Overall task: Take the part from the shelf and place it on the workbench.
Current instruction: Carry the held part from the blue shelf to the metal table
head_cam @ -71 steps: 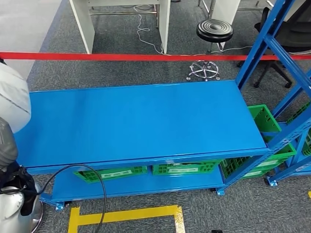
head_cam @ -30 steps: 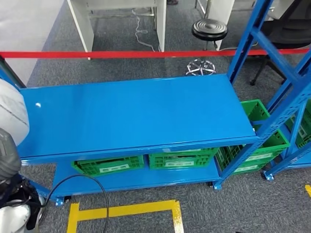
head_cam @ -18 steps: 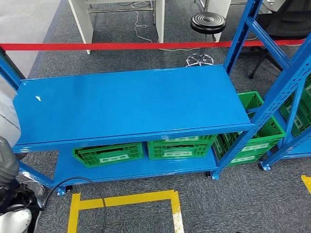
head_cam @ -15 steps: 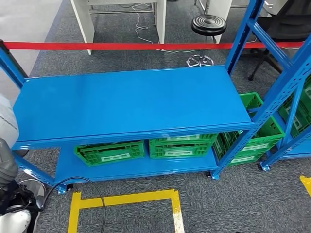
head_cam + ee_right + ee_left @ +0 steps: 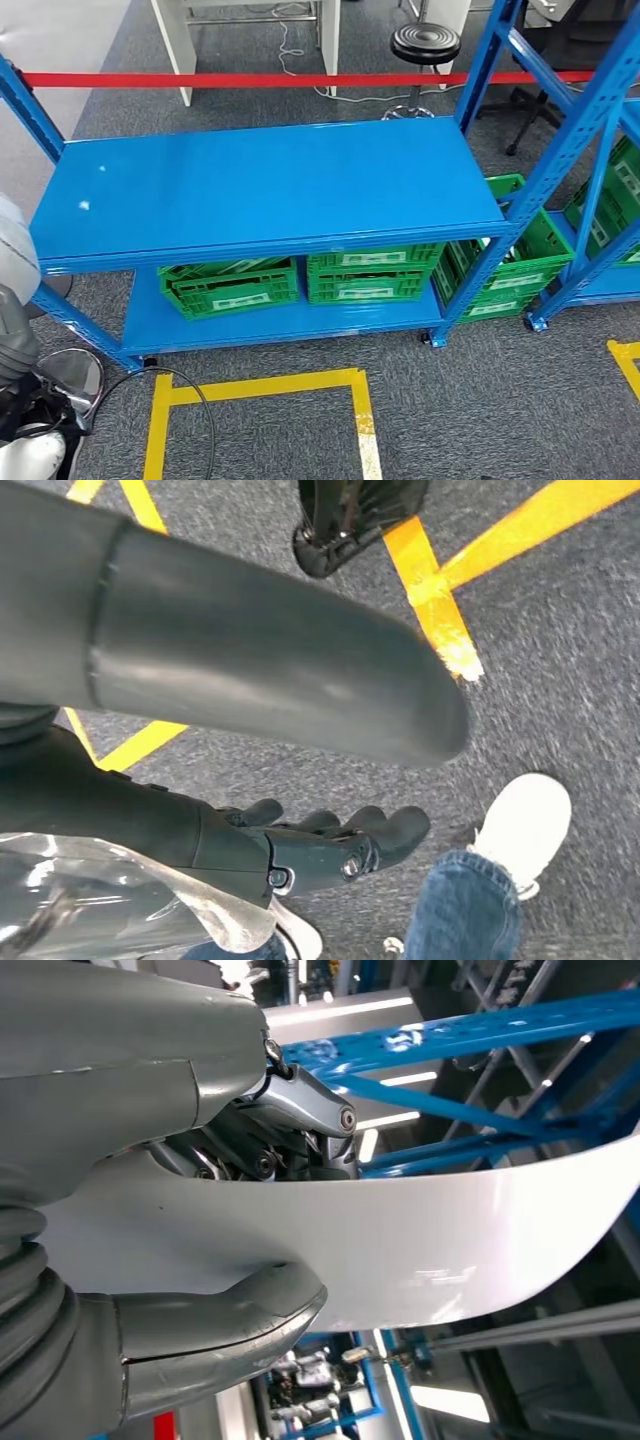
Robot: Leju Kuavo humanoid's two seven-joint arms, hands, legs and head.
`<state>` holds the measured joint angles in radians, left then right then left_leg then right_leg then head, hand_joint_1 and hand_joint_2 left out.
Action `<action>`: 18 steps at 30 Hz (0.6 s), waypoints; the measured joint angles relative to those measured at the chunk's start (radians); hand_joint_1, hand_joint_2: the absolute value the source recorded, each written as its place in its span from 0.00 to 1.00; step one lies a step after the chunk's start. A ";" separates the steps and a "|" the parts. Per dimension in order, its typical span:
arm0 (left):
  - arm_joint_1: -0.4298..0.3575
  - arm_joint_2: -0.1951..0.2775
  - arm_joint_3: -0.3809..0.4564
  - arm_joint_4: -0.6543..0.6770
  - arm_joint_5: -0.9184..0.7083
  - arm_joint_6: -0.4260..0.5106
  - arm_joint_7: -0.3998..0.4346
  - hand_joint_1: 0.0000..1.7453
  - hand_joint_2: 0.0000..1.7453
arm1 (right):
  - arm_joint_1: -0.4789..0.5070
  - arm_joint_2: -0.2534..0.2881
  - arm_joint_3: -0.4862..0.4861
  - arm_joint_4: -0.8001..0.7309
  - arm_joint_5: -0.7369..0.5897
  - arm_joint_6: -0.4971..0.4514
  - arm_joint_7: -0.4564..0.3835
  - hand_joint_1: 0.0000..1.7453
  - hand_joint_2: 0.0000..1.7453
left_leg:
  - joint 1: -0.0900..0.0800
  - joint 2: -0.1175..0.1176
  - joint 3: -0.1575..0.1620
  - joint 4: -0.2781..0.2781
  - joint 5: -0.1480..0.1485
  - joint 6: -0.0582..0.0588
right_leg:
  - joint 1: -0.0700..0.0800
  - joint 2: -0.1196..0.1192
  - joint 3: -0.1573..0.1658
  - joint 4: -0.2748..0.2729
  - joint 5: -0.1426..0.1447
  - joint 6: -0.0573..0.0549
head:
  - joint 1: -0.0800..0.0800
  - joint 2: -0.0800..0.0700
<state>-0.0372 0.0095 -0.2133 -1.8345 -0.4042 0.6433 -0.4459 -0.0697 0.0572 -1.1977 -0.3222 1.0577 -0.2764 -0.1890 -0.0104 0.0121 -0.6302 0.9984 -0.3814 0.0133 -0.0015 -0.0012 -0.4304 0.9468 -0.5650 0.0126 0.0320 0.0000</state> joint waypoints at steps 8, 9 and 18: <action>0.008 0.009 0.005 -0.002 0.003 0.008 0.000 1.00 1.00 | 0.003 0.004 0.000 -0.002 -0.003 0.000 -0.021 0.00 0.00 | 0.019 -0.008 -0.028 0.286 -0.200 -0.040 | -0.006 -0.010 -0.106 0.022 0.085 -0.021 | -0.010 0.000; 0.010 0.009 0.006 -0.002 0.004 0.009 0.000 1.00 1.00 | 0.003 0.005 0.000 -0.002 -0.003 0.000 -0.021 0.00 0.00 | 0.021 -0.008 0.003 0.258 -0.171 -0.041 | -0.007 -0.010 -0.124 0.032 0.091 -0.018 | -0.010 0.000; 0.024 0.008 0.007 -0.011 0.000 0.012 -0.008 1.00 1.00 | 0.008 0.009 0.000 -0.002 0.001 0.003 -0.017 0.00 0.00 | 0.017 -0.005 0.128 -0.004 -0.135 0.015 | -0.010 -0.004 -0.211 0.113 0.068 0.031 | -0.006 0.000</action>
<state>-0.0129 0.0175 -0.2061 -1.8457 -0.4045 0.6558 -0.4538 -0.0618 0.0659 -1.1975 -0.3239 1.0587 -0.2734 -0.2065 0.0067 0.0074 -0.5021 0.9948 -0.5162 0.0286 -0.0117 -0.0047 -0.6417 1.0594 -0.4968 0.0436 0.0257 0.0000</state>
